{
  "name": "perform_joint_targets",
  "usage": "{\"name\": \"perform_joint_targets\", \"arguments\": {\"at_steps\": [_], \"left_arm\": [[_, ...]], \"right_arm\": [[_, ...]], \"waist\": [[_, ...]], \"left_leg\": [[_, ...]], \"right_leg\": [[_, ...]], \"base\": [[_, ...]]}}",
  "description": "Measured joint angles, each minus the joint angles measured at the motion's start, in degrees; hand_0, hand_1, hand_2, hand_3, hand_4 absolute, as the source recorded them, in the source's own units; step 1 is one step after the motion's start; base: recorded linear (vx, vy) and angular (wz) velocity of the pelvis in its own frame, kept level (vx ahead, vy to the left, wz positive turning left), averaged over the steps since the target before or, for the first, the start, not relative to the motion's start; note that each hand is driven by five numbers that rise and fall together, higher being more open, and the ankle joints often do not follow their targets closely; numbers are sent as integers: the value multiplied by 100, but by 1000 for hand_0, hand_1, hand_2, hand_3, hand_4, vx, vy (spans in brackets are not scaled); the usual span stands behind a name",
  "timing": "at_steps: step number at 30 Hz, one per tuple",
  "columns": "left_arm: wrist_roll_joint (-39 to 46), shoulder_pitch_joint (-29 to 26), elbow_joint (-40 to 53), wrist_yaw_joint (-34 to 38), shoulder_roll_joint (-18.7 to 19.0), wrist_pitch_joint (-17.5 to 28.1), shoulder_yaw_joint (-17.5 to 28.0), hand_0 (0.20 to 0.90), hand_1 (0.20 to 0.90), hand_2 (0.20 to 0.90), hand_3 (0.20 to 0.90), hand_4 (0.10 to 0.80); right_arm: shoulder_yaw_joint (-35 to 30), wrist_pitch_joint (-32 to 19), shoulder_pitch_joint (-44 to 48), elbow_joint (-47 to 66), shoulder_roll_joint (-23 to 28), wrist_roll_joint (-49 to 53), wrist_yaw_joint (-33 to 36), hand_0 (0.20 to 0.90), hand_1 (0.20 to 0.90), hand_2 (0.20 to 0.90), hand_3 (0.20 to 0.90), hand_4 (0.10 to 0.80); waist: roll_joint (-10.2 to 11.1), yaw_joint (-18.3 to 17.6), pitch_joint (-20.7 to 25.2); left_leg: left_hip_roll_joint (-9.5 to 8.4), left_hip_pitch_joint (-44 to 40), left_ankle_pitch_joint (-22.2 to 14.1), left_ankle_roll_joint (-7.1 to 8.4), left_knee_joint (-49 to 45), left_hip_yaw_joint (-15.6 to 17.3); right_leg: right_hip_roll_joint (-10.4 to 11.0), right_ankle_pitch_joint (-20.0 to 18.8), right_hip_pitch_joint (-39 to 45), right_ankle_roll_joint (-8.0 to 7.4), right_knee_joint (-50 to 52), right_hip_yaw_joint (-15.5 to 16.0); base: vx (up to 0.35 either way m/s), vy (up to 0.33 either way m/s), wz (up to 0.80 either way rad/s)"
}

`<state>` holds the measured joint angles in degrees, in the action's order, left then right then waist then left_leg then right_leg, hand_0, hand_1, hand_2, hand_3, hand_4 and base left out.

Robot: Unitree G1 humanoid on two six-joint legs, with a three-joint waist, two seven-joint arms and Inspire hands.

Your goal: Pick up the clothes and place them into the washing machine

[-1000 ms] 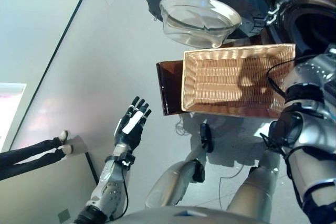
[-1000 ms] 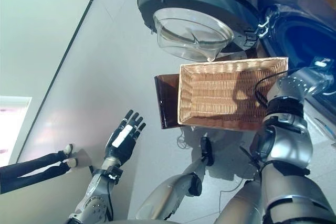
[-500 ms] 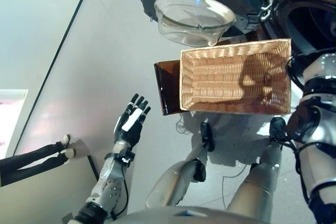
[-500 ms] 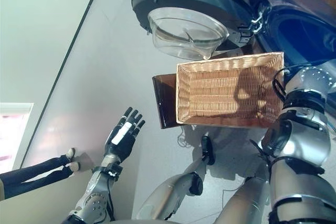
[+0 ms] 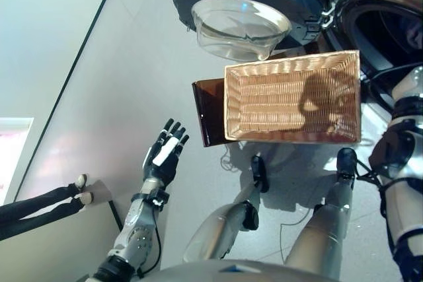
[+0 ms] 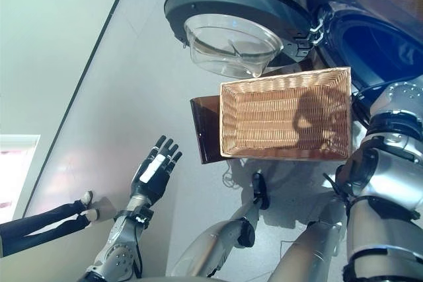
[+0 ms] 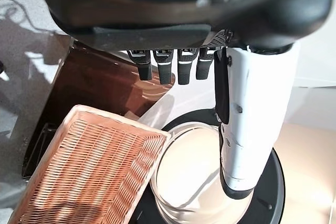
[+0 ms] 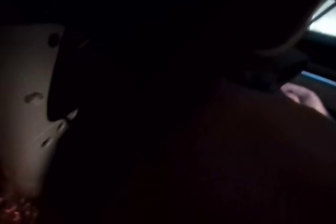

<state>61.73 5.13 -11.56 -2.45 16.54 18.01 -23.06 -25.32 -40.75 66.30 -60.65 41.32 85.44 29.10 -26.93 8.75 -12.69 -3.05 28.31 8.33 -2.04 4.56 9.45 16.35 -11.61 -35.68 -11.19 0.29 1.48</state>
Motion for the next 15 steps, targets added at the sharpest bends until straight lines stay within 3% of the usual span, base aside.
{"name": "perform_joint_targets", "arguments": {"at_steps": [15], "left_arm": [[-1,13,9,-2,0,0,48,900,900,900,900,800]], "right_arm": [[13,308,-85,-2,3,-554,159,900,900,900,900,800]], "waist": [[35,-11,-30]], "left_leg": [[4,0,5,-8,0,-22]], "right_leg": [[-2,1,4,2,22,16]], "base": [[2,1,0]]}}
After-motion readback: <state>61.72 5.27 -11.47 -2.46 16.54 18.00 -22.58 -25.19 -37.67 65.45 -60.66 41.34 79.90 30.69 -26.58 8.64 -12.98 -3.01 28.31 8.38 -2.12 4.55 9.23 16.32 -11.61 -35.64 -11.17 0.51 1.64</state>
